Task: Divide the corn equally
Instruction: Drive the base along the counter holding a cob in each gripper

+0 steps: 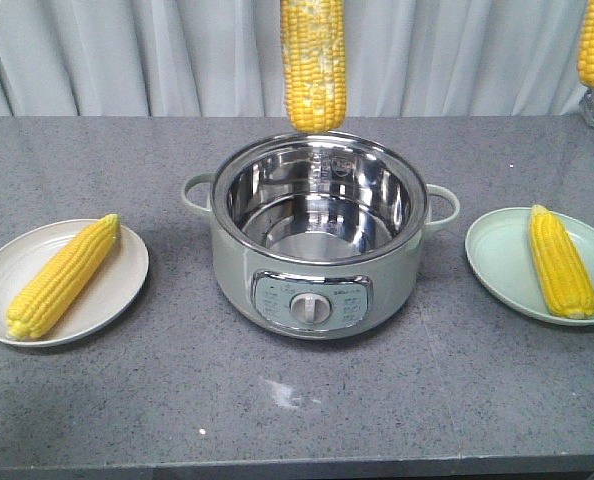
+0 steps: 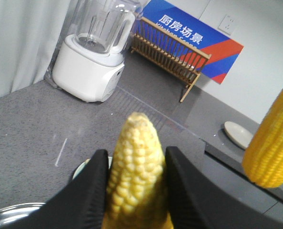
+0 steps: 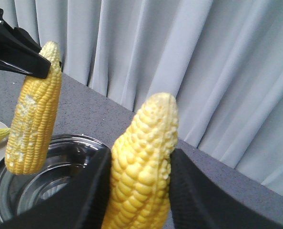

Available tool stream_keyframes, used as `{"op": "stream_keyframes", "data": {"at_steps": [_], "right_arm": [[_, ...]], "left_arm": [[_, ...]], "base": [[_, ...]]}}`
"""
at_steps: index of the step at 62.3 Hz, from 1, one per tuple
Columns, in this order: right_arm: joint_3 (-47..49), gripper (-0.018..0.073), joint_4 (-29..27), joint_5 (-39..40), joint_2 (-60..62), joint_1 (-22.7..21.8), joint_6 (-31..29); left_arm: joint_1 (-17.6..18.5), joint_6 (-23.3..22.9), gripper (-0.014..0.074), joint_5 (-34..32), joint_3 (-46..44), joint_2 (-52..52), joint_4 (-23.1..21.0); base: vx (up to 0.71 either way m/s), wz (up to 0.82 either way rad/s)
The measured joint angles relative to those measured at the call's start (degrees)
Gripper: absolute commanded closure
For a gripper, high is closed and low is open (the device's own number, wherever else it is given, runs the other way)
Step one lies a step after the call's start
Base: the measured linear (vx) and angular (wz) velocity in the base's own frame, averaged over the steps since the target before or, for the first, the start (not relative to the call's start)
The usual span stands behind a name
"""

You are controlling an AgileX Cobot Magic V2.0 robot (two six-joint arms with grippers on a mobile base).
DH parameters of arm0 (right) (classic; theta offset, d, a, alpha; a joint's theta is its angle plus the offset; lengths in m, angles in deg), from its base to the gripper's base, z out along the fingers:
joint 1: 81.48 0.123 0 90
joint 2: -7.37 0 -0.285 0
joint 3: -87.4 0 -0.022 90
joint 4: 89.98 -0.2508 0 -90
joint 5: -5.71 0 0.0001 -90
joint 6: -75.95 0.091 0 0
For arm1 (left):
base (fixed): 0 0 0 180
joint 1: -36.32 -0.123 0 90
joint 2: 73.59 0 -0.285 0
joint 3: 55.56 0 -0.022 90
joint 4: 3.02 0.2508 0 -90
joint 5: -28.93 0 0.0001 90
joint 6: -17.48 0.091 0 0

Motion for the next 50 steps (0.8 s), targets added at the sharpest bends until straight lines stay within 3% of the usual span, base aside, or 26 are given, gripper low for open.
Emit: {"op": "stream_keyframes", "data": {"at_steps": [50], "right_arm": [[0.0,0.0564,0.0,0.0,0.0,0.0,0.0]], "left_arm": [[0.0,-1.8,0.0604,0.3,-0.3,-0.1,-0.1]], "base": [[0.0,0.0]]}}
